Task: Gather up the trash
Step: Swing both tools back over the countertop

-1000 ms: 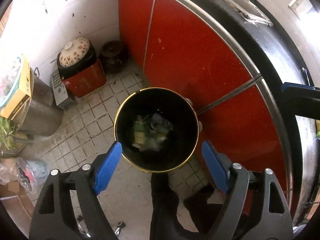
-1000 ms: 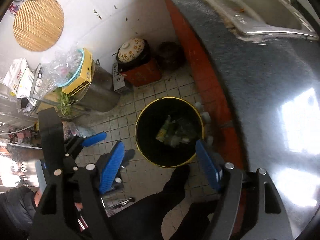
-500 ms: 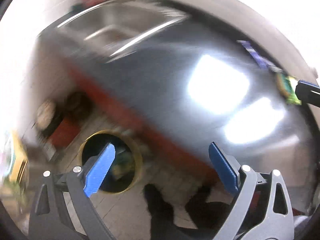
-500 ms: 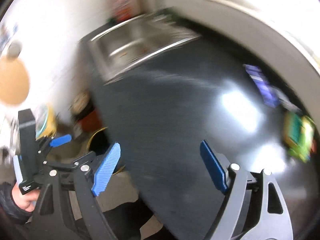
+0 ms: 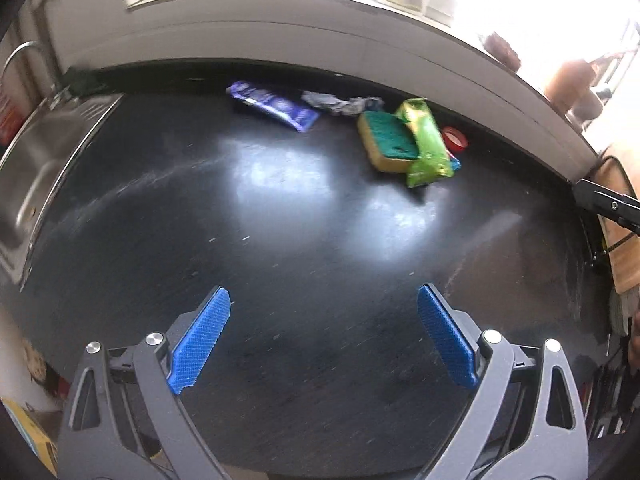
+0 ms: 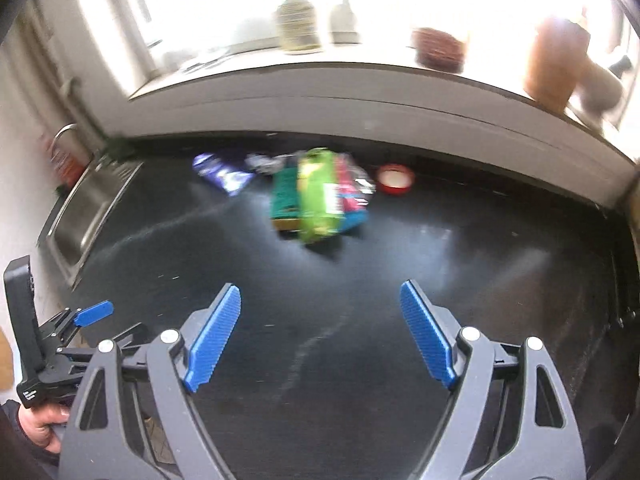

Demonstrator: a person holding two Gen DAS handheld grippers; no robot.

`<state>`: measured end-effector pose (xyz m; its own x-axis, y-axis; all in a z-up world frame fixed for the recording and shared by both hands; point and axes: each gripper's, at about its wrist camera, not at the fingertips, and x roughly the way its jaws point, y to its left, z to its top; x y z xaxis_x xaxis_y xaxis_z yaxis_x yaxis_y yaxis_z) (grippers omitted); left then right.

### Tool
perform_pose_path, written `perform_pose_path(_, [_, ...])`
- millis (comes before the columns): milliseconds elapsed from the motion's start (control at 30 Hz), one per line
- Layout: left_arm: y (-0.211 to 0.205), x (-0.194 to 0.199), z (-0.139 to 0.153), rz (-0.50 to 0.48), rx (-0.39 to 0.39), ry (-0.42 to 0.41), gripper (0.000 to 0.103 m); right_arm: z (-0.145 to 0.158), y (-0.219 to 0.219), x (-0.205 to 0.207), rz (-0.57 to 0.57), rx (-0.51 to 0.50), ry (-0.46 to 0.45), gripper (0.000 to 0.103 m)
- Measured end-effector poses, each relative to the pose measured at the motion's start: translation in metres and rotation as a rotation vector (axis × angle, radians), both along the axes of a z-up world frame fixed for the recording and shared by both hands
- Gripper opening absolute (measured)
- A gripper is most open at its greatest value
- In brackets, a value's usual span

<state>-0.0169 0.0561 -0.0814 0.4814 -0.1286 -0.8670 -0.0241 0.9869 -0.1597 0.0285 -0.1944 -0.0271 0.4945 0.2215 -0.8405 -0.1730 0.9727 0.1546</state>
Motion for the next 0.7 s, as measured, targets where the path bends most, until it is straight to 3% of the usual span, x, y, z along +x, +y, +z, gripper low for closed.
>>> perform_pose_path(300, [-0.004,0.049,-0.009,0.085,0.006,0.045,0.092,-0.013,-0.028,0.032,-0.023,0.013,0.018,0.080])
perform_pose_path(500, [0.020,0.119,-0.017,0.228,-0.035,0.060,0.092,-0.031,-0.028,0.070,-0.023,0.012,0.055,0.080])
perform_pose_path(700, [0.054,0.202,-0.050,0.408,-0.112,0.126,0.092,-0.052,-0.032,0.105,-0.030,-0.007,0.097,0.080])
